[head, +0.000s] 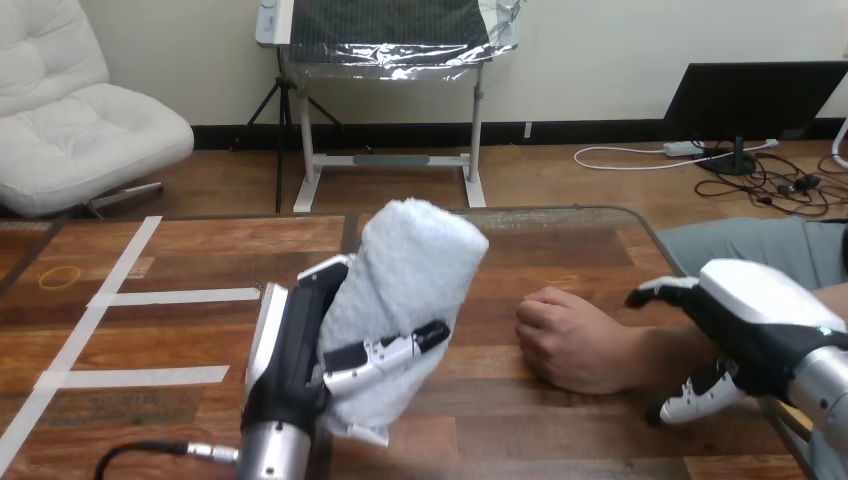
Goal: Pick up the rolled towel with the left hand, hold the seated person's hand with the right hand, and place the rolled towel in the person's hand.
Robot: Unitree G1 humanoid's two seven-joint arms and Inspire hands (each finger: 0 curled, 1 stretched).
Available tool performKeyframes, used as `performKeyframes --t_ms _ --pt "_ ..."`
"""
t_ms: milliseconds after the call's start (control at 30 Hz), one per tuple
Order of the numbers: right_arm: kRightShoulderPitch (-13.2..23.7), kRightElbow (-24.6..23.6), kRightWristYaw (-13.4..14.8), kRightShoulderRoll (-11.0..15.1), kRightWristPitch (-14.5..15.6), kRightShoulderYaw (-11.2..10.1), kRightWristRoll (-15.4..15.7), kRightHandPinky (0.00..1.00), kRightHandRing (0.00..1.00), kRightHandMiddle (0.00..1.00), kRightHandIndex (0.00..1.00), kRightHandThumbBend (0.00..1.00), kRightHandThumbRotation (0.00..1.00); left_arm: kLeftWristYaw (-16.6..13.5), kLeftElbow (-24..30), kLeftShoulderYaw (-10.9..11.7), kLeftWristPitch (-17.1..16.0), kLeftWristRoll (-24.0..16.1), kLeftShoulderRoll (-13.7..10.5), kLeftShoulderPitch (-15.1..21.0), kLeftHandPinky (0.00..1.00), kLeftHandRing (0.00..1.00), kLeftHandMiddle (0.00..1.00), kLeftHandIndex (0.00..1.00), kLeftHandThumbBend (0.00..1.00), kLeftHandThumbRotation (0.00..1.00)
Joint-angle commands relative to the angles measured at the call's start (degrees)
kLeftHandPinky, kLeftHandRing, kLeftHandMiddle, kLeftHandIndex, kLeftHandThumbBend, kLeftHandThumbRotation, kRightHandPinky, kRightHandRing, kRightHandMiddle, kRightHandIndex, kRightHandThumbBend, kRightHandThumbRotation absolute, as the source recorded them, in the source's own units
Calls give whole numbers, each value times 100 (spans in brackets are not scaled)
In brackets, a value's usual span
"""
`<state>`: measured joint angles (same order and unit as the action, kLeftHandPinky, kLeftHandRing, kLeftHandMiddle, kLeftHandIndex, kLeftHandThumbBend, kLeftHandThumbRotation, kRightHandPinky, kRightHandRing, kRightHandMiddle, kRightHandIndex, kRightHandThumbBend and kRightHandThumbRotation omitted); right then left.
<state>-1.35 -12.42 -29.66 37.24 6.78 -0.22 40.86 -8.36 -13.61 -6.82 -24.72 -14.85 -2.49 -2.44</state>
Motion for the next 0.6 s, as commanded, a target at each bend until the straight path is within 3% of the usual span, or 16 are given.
performKeyframes --t_ms 0,567 --pt "625 21 -67 323 34 55 117 85 91 90 85 79 0 -56 -80 72 -25 -33 -15 839 36 39 42 51 61 14" --pt "929 382 -427 447 183 375 375 89 94 93 87 76 6 -129 -1082 154 51 -97 -61 1617 34 38 42 51 61 7"
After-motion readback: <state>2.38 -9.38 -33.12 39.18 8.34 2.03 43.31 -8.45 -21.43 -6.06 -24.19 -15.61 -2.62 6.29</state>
